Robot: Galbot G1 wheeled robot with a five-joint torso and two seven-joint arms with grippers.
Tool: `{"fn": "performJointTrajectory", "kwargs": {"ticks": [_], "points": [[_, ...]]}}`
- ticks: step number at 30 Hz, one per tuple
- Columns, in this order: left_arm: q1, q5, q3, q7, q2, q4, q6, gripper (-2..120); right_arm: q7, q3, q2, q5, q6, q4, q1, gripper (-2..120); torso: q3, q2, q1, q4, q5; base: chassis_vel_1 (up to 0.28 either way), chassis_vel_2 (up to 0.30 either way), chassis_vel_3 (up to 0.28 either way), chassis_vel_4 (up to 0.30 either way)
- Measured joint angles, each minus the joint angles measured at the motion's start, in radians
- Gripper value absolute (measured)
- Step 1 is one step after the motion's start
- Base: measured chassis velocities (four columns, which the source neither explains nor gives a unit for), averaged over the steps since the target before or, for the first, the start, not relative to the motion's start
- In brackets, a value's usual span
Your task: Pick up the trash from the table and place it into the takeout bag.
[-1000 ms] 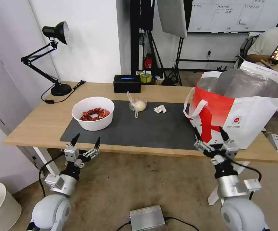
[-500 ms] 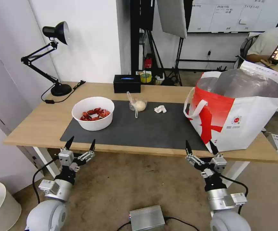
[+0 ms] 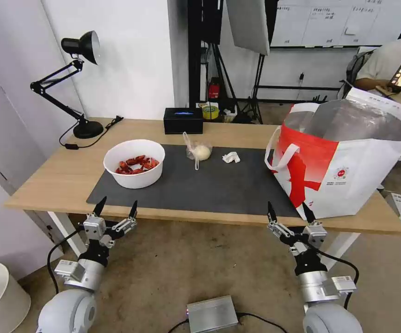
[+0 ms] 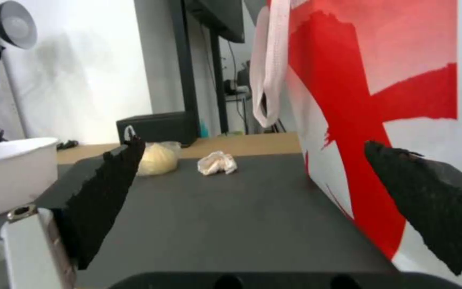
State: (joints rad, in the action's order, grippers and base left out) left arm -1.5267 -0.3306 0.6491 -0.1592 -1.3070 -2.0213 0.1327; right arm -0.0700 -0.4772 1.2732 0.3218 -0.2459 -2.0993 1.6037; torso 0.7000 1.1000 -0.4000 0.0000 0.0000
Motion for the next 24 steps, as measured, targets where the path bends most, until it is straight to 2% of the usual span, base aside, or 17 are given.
{"fn": "performJointTrajectory", "kwargs": {"ticks": [8, 16, 24], "points": [[0.002, -0.003, -0.002, 0.002, 0.012, -0.011, -0.005, 100, -0.010, 0.021, -0.027, 0.038, 0.029, -0.012, -0.029, 100, 0.000, 0.000, 0.000, 0.0000, 0.0000, 0.000, 0.000, 0.000, 0.000], [-0.007, -0.006, -0.013, 0.006, 0.033, -0.019, -0.008, 100, -0.064, 0.071, -0.086, 0.130, 0.113, -0.055, -0.102, 100, 0.000, 0.000, 0.000, 0.0002, 0.0000, 0.000, 0.000, 0.000, 0.000], [-0.017, -0.004, -0.029, 0.008, 0.039, -0.023, -0.010, 100, -0.108, 0.139, -0.117, 0.169, 0.178, -0.033, -0.204, 100, 0.000, 0.000, 0.000, 0.0001, -0.0001, 0.000, 0.000, 0.000, 0.000]]}}
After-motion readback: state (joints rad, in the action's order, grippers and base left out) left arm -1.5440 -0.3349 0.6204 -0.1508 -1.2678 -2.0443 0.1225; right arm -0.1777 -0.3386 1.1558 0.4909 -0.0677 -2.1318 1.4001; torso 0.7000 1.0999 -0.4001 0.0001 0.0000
